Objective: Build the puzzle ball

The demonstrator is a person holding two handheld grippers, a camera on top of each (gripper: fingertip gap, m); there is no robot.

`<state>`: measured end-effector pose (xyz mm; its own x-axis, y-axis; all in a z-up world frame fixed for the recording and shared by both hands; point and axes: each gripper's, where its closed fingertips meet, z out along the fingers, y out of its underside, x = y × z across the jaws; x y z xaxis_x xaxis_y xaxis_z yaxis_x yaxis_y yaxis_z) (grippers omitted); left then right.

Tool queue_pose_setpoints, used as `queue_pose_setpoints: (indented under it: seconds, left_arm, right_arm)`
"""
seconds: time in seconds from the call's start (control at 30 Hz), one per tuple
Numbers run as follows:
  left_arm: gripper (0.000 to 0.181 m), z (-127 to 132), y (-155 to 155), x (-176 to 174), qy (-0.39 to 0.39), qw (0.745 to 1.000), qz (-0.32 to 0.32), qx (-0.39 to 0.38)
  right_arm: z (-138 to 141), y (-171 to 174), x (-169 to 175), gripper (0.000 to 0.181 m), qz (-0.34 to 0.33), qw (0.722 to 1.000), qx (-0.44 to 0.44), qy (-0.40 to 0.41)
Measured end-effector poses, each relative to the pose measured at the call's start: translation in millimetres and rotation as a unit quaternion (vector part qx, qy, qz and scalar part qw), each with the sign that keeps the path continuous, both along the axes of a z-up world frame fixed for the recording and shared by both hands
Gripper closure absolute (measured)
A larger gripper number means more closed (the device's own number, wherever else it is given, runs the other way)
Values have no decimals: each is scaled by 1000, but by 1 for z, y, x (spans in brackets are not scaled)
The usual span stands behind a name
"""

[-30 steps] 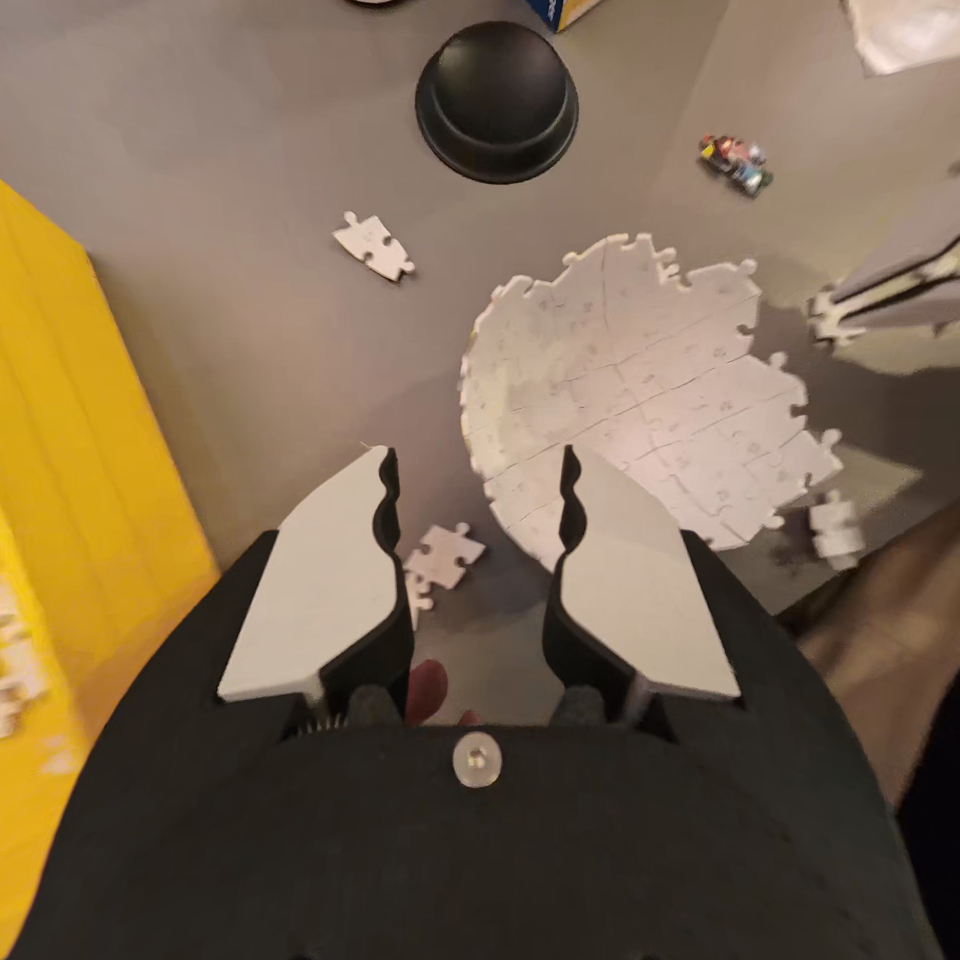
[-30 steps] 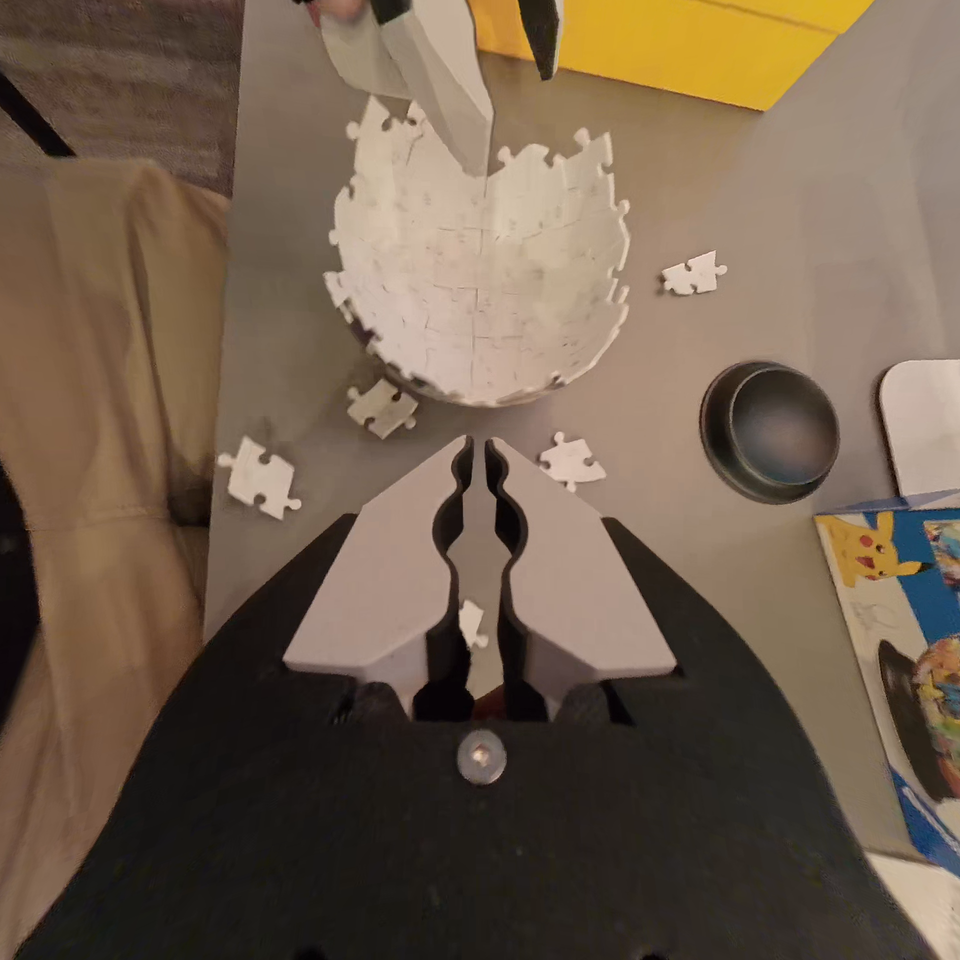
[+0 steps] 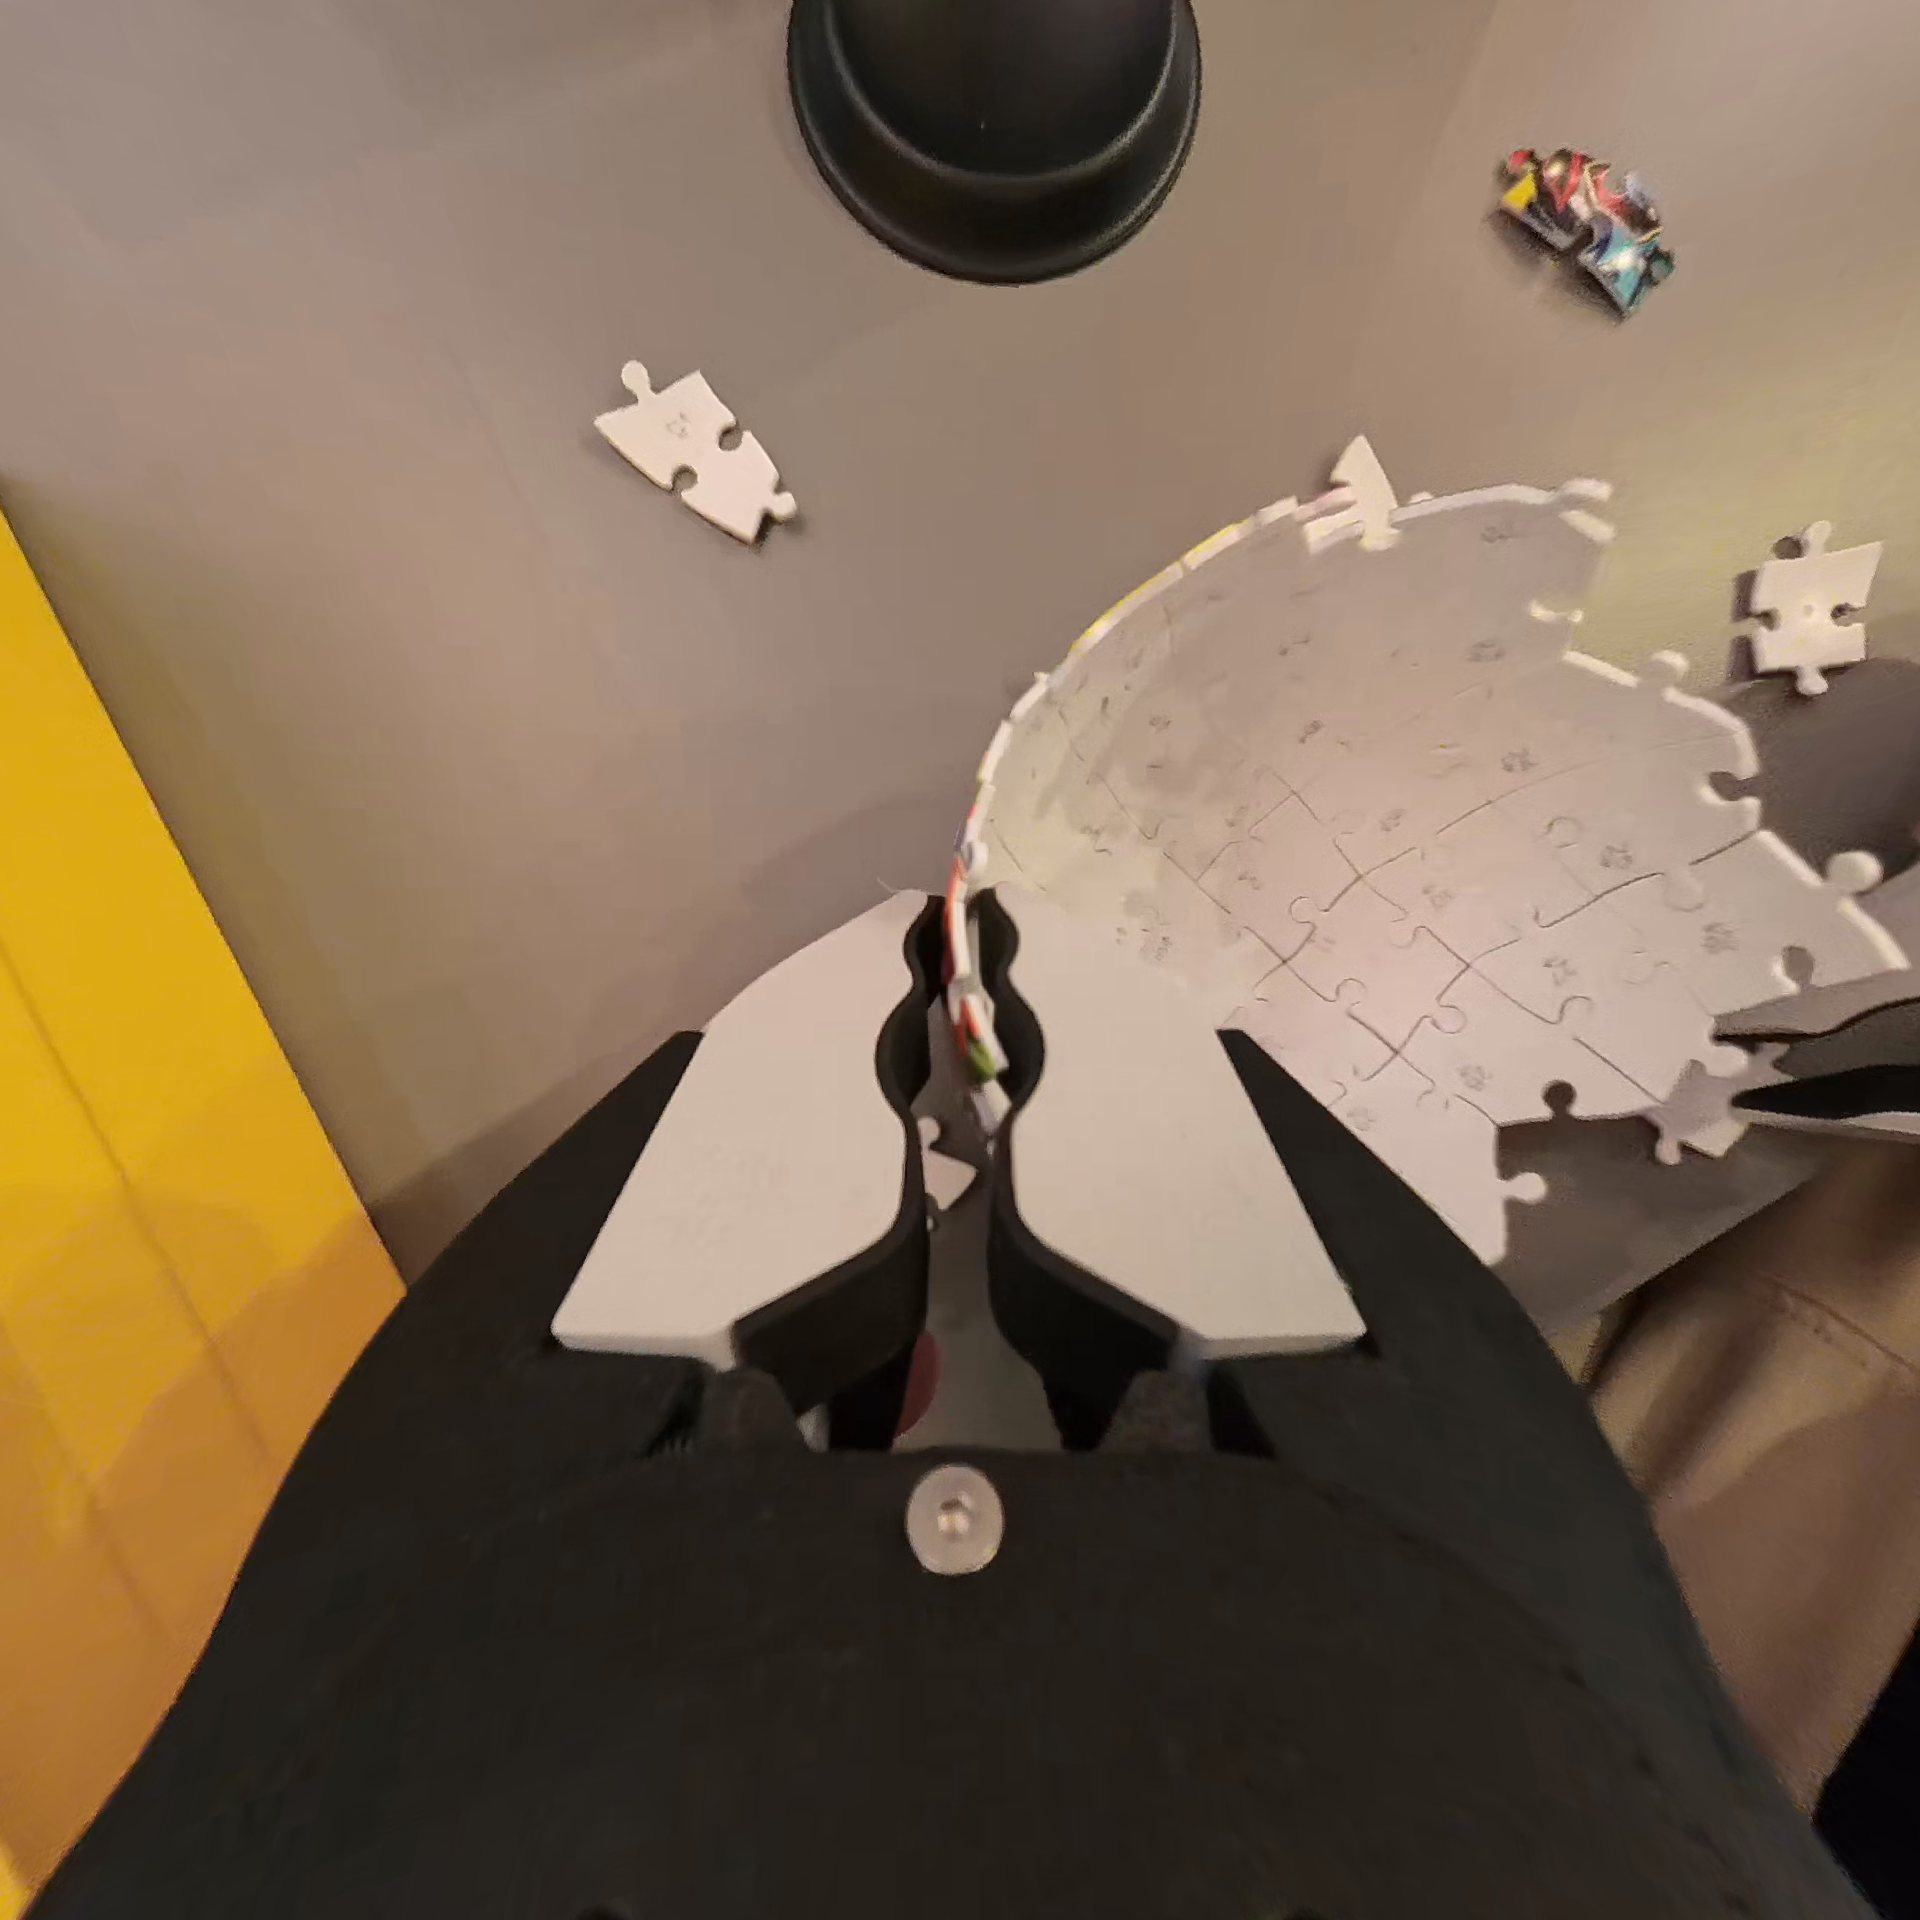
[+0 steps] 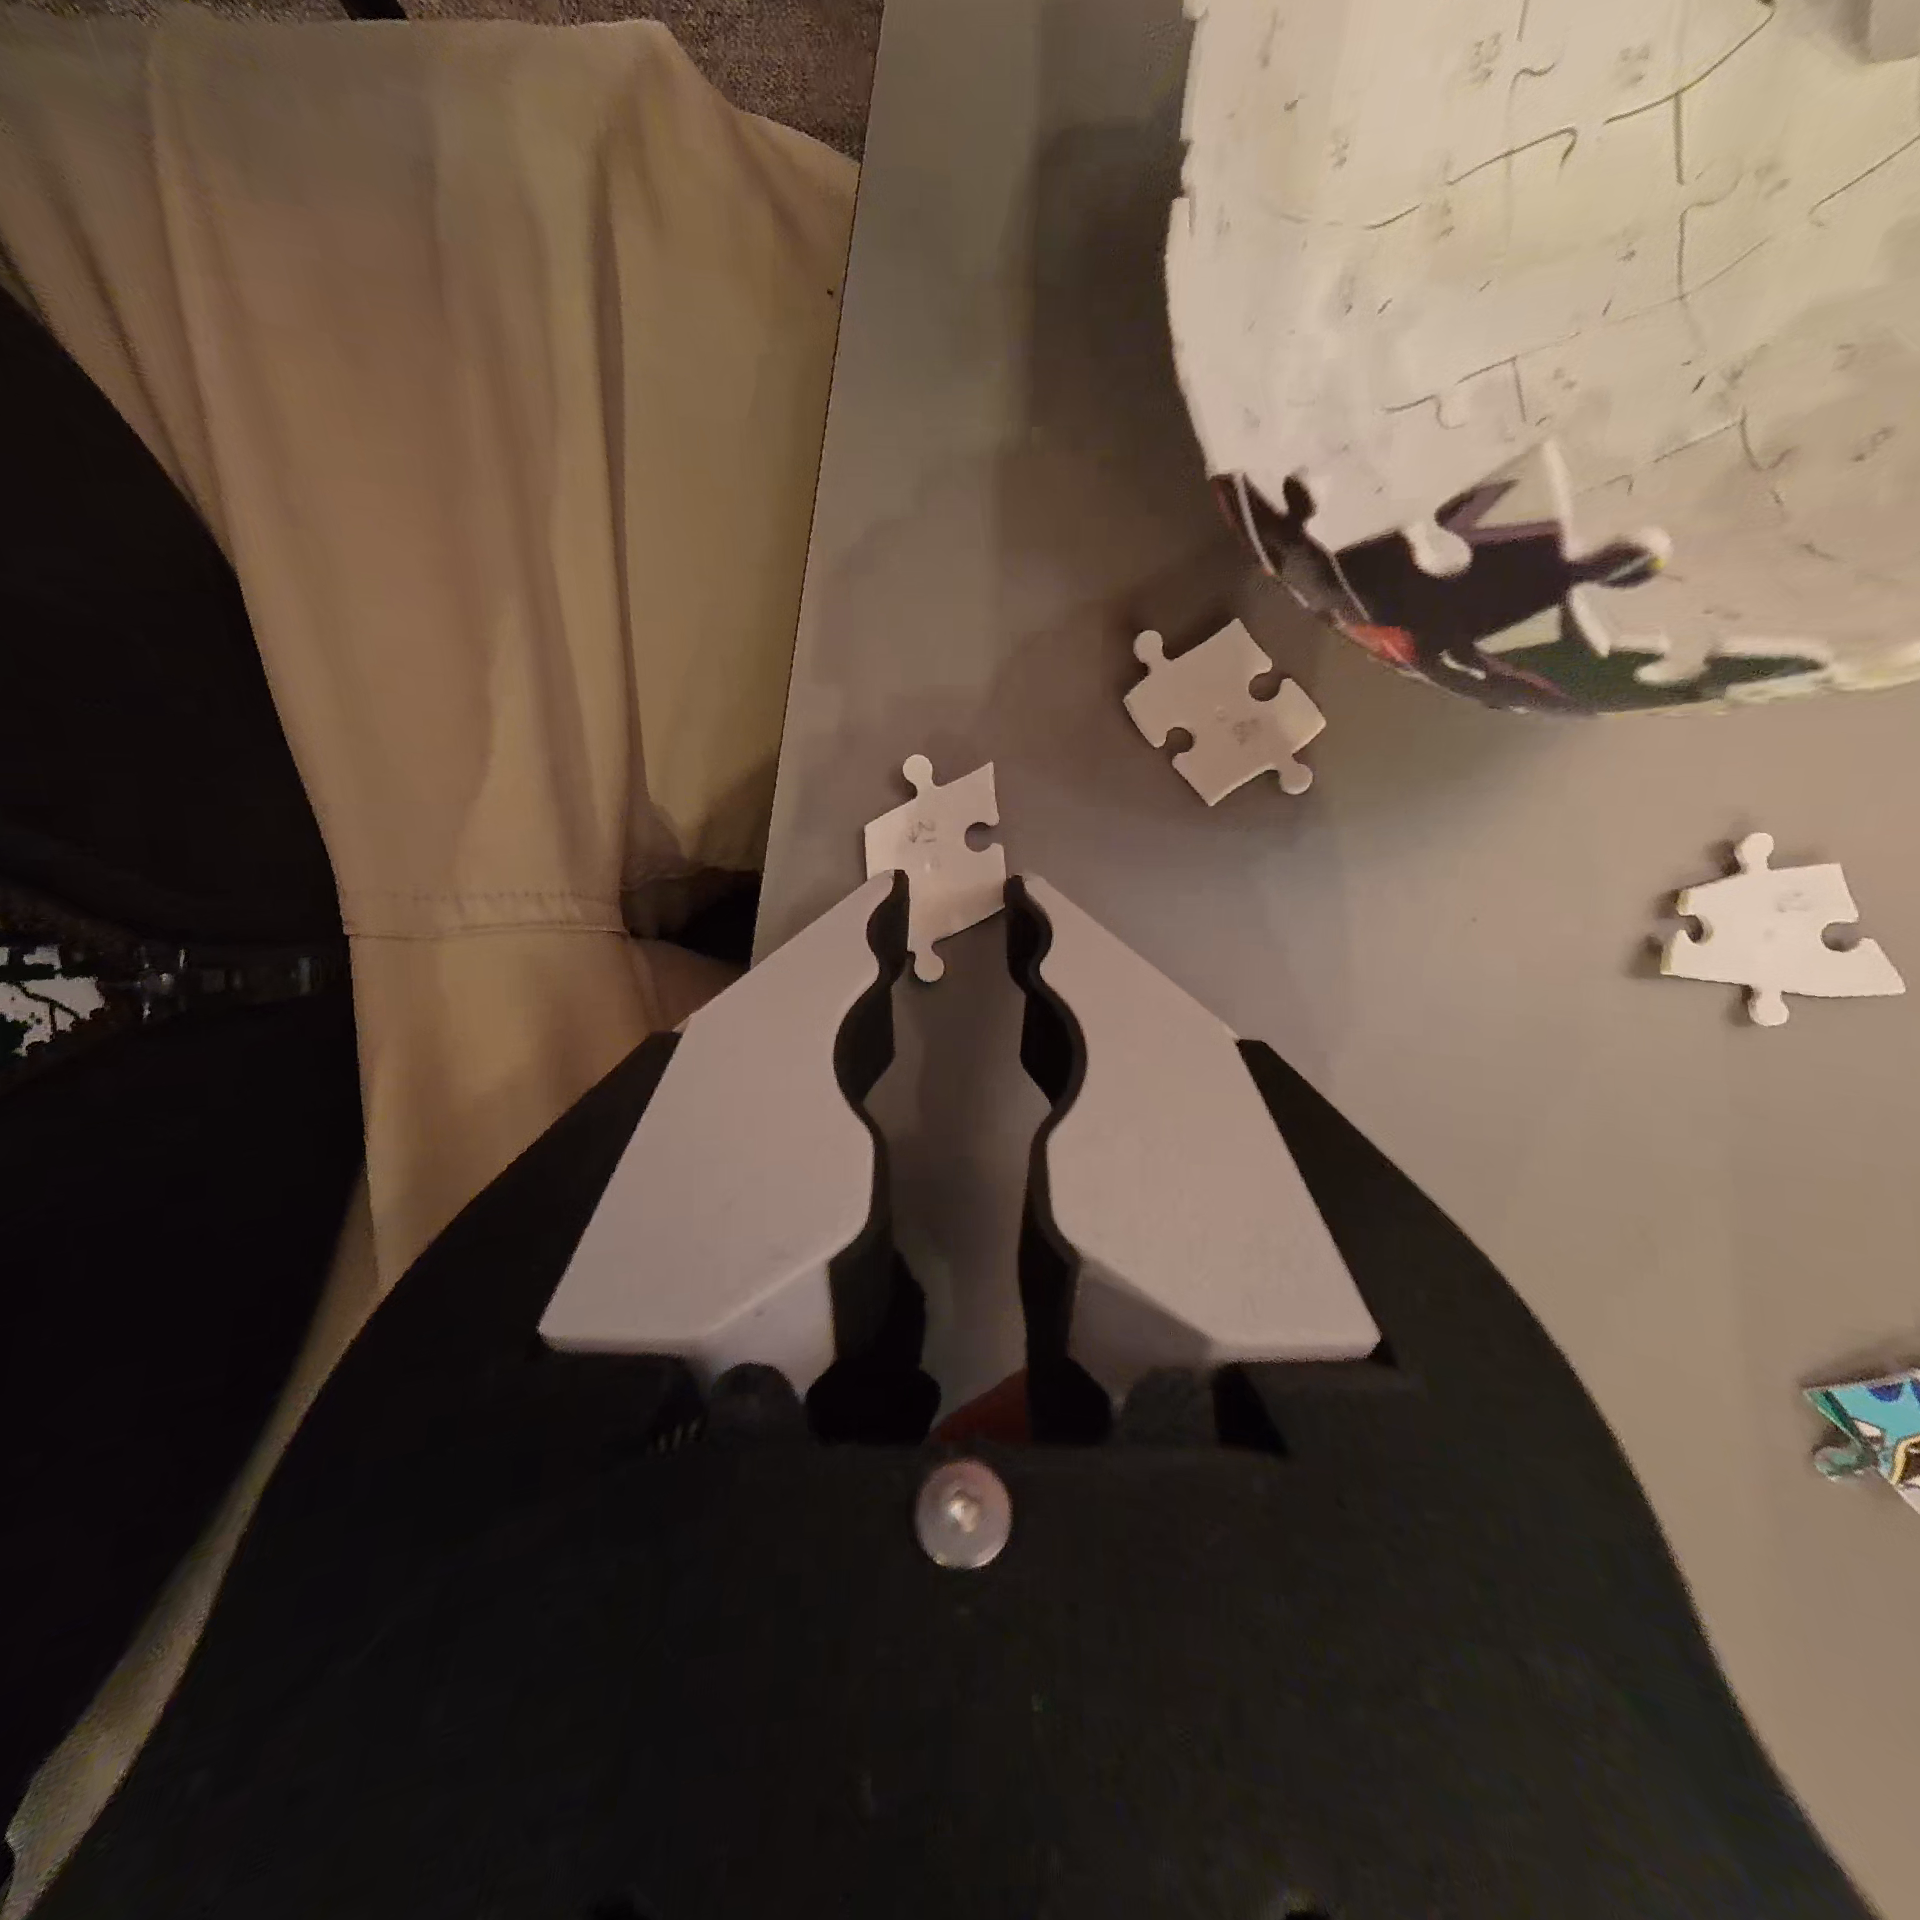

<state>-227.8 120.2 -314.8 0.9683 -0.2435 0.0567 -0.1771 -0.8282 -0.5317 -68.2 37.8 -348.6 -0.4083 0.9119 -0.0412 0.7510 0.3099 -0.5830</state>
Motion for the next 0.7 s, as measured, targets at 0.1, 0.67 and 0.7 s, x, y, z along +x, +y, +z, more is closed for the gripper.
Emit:
queue_pose_setpoints:
  seconds: [0.1,0.67,0.7]
  left_arm:
    - [177,7,5,-5,14,1000,-14,6]
    - [179,46,30,-45,331,928,-169,-4]
    - [178,47,31,-45,347,919,-185,-20]
  right_arm:
    - [0,1,1,164,-2,1000,0,2]
    - [2,13,-2,175,3,999,24,21]
    - [2,14,-2,174,3,999,27,20]
